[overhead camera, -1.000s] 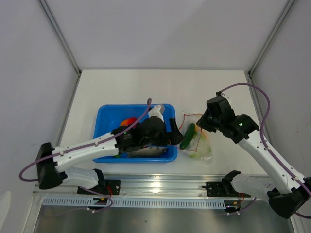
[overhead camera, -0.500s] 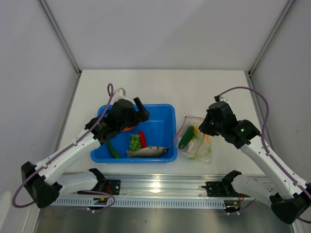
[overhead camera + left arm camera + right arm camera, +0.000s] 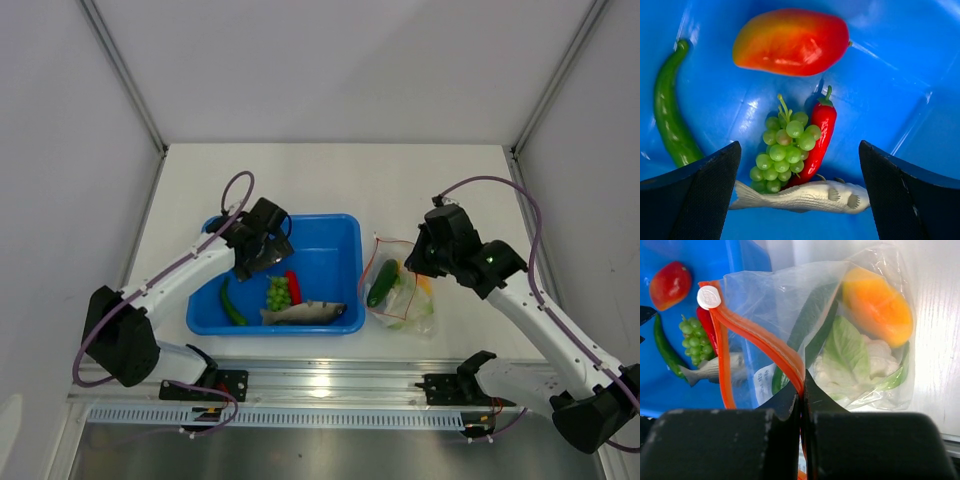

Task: Place the food in the zip-top bag and seal the zipper
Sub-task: Place the fake vegetable in the zipper food storage bag, then pick up the fake fruit from the bin.

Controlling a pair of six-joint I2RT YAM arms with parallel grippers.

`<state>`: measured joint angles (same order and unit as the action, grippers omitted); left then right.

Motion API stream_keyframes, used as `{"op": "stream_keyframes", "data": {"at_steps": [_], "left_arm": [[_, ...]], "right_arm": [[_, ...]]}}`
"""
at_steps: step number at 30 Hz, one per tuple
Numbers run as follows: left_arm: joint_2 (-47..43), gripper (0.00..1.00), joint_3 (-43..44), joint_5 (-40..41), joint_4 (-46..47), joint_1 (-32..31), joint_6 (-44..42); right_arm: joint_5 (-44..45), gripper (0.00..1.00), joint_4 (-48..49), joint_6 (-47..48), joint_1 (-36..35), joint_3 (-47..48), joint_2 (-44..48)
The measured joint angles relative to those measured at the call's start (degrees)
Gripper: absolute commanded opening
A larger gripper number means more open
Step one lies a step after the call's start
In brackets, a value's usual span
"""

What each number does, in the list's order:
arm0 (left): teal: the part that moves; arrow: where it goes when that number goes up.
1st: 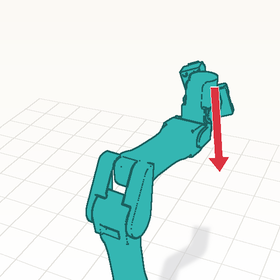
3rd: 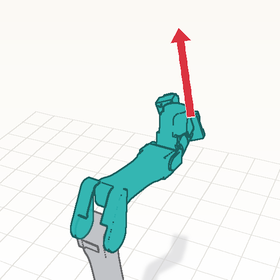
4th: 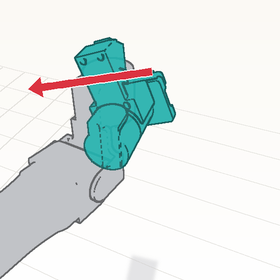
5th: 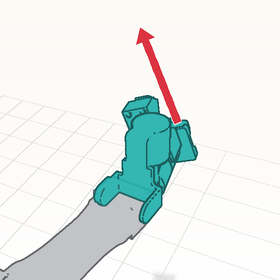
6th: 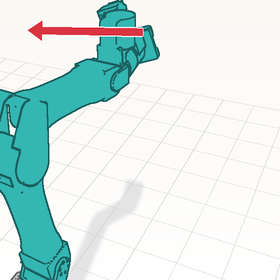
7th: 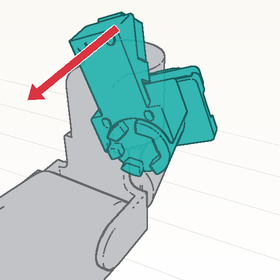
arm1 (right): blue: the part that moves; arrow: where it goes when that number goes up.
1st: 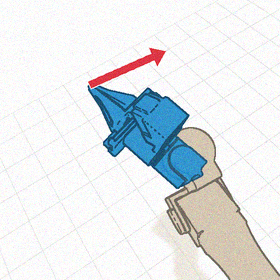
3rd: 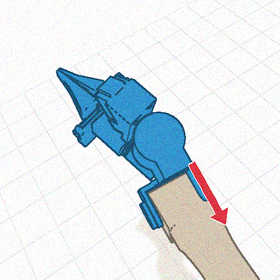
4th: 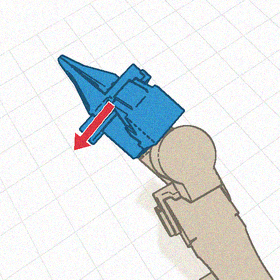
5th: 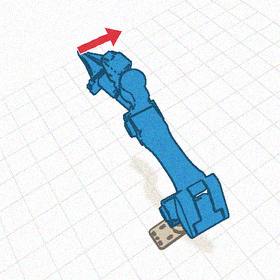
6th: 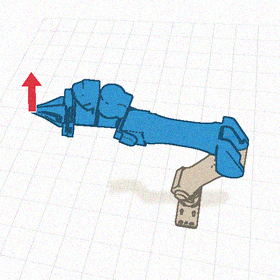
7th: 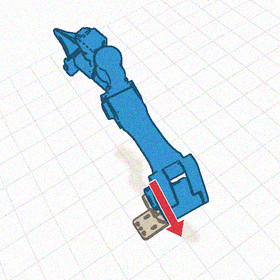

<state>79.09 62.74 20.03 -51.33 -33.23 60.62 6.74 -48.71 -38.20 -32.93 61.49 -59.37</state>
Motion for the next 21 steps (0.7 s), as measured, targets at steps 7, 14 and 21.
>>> {"op": "stream_keyframes", "data": {"at_steps": [7, 14, 21], "left_arm": [[0.07, 1.0, -3.41, -3.61, 1.57, 1.2, 2.69], [3.26, 0.99, -6.45, -8.35, 5.92, 1.79, 4.61], [7.13, 0.92, -7.72, -11.63, 9.14, 2.8, 6.29]], "right_arm": [[-0.33, 0.0, -0.39, 2.1, 0.22, 0.0, -1.22], [-0.17, 0.0, -0.79, 3.39, 0.42, 0.02, -1.22], [-0.15, 0.0, -0.81, 4.22, 0.44, 0.02, -1.11]]}}
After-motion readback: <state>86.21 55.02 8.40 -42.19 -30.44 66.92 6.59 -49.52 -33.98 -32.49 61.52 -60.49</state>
